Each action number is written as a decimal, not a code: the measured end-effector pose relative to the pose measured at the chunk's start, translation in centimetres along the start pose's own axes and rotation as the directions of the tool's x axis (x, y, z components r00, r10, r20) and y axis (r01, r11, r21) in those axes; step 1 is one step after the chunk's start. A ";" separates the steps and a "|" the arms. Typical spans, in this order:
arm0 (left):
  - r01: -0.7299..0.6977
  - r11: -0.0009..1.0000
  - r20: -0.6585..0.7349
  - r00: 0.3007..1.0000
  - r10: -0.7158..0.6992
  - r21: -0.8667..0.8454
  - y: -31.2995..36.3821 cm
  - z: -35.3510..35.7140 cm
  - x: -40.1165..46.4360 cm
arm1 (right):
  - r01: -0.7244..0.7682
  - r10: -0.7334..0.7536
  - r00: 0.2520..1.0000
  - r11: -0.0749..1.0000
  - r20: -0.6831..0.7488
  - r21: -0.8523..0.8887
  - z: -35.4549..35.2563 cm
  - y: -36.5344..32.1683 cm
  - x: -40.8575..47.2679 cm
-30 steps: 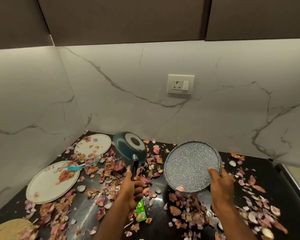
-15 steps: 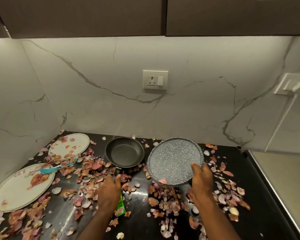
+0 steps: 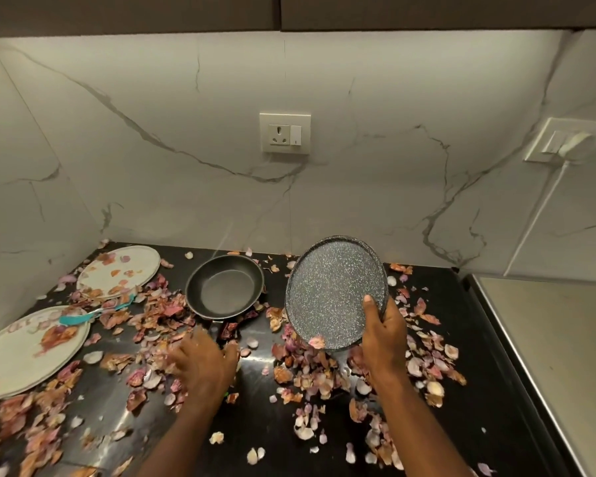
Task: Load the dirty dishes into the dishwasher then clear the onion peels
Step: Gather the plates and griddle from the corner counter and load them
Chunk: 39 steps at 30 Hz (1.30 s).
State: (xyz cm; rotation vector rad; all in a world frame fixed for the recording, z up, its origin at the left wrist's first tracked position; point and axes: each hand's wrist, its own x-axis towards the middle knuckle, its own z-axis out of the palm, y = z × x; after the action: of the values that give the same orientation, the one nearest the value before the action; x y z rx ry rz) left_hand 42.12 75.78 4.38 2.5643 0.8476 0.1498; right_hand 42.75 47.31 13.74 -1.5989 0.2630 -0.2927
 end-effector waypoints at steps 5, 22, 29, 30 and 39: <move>-0.766 0.595 -0.168 0.637 0.752 -0.242 5.7 -1.5 -6.0 | 0.057 -0.056 0.998 0.998 0.017 -0.035 0.3 -0.3 0.3; -0.407 0.901 -0.090 0.913 0.397 -0.152 7.1 1.4 -6.5 | -0.011 0.015 0.999 0.998 -0.052 0.066 -4.9 2.0 1.3; -0.079 0.829 0.281 0.920 0.275 -0.553 13.3 2.5 -9.9 | -0.041 0.056 0.991 0.992 -0.120 0.117 -8.1 3.5 1.1; 0.004 0.797 0.369 0.888 0.276 -0.604 14.2 3.1 -9.9 | -0.040 0.055 0.989 0.993 -0.141 0.111 -8.8 3.4 1.0; -0.054 0.679 0.520 0.599 0.608 -0.732 22.4 6.2 -13.7 | -0.045 0.063 0.901 0.998 -0.430 0.051 -17.0 2.7 -2.8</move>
State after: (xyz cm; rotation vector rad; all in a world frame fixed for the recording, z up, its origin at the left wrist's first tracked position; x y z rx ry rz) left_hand 44.70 49.32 8.97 1.7794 -0.0904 -0.4063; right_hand 34.28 32.18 11.66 -1.4707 0.6389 -0.6080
